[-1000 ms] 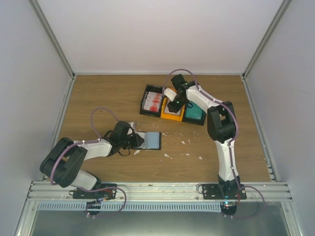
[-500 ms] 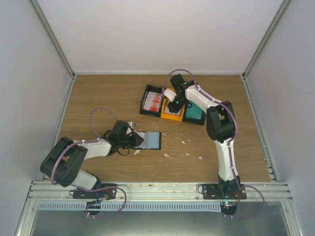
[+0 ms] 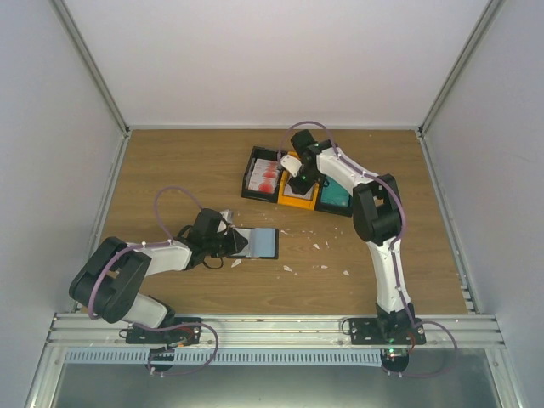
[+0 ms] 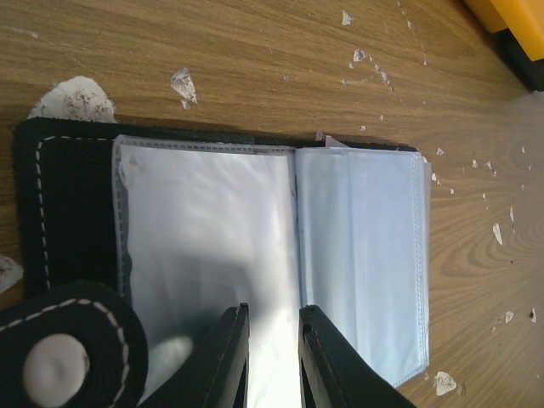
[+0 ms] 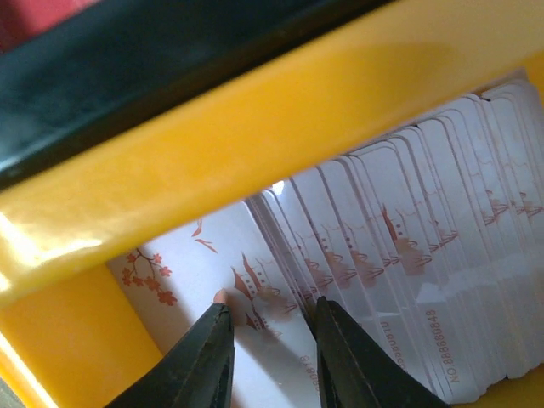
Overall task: Put the credit cards into the card holder
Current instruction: Pick up the credit card from the storage box.
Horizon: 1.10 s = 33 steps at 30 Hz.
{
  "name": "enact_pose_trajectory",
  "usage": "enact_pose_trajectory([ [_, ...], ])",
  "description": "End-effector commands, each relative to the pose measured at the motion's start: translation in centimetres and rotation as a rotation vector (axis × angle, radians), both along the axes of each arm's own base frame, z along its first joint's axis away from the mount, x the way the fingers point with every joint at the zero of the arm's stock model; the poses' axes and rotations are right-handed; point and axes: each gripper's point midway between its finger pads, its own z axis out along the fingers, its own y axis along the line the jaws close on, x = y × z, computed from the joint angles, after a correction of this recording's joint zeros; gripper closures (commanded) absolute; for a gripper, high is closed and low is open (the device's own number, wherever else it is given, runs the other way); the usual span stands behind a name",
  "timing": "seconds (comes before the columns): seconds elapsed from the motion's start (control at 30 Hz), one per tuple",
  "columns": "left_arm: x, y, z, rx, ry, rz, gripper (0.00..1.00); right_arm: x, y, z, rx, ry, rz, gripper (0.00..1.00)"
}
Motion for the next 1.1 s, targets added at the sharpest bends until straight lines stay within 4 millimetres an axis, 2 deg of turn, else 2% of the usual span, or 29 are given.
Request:
enact_pose_trajectory([
  [0.0, -0.1, 0.3, -0.3, 0.002, -0.010, 0.002, 0.80, -1.6, -0.4, 0.8, 0.008, 0.044, -0.001, 0.73],
  [0.47, -0.2, 0.5, -0.5, 0.004, -0.010, 0.000, 0.81, -3.2, 0.0, 1.9, 0.061, 0.064, 0.010, 0.80],
  [0.8, -0.2, 0.5, -0.4, 0.002, -0.013, -0.004, 0.81, -4.8, 0.0, 2.3, 0.092, 0.096, 0.020, 0.79],
  [0.9, -0.2, 0.6, -0.5, 0.003, -0.011, -0.004, 0.81, -5.3, 0.0, 2.3, 0.099, 0.109, 0.021, 0.77],
  [1.07, -0.2, 0.6, -0.3, -0.001, -0.013, -0.007, 0.81, -6.0, 0.0, 2.5, 0.114, 0.129, 0.011, 0.65],
])
